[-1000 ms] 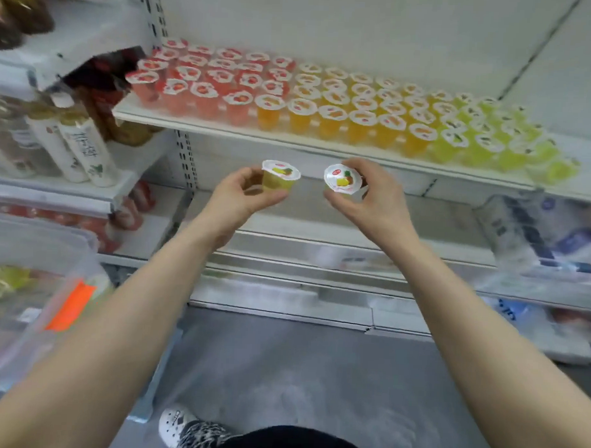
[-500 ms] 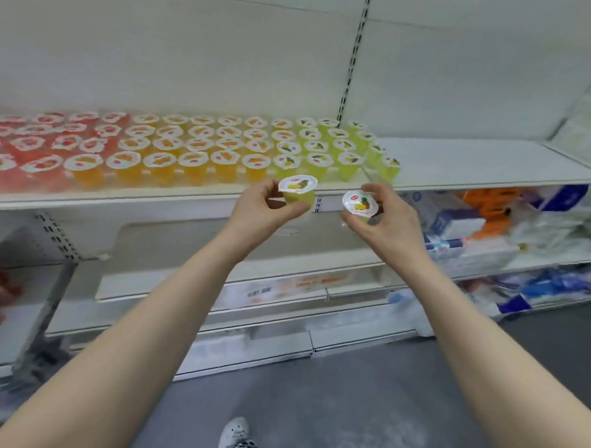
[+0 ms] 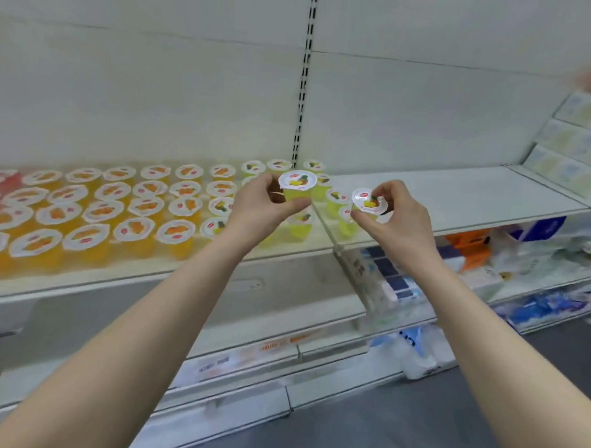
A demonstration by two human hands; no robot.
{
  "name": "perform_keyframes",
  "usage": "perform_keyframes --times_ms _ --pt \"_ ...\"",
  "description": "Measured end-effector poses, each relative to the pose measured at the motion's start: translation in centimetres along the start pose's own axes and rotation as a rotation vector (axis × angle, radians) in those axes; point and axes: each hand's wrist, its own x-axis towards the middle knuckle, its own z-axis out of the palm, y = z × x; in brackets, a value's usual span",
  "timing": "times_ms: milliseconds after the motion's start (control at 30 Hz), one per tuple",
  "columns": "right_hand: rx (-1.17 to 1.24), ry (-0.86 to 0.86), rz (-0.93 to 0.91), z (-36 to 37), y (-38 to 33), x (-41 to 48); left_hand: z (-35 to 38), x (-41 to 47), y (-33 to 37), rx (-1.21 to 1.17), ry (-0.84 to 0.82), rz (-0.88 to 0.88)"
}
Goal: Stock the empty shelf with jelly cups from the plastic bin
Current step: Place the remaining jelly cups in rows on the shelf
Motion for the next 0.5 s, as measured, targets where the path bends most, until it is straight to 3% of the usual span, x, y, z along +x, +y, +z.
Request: perform_keyframes --times_ms 333,500 --pt "0.081 -0.018 0.07 2.3 5.7 11.1 3.1 7.4 -0.2 0.096 0.061 -0.028" --pt "0.112 -0.195 0.093 5.8 9.1 16.0 3.9 9.6 -0.7 0.127 0.156 -0.074"
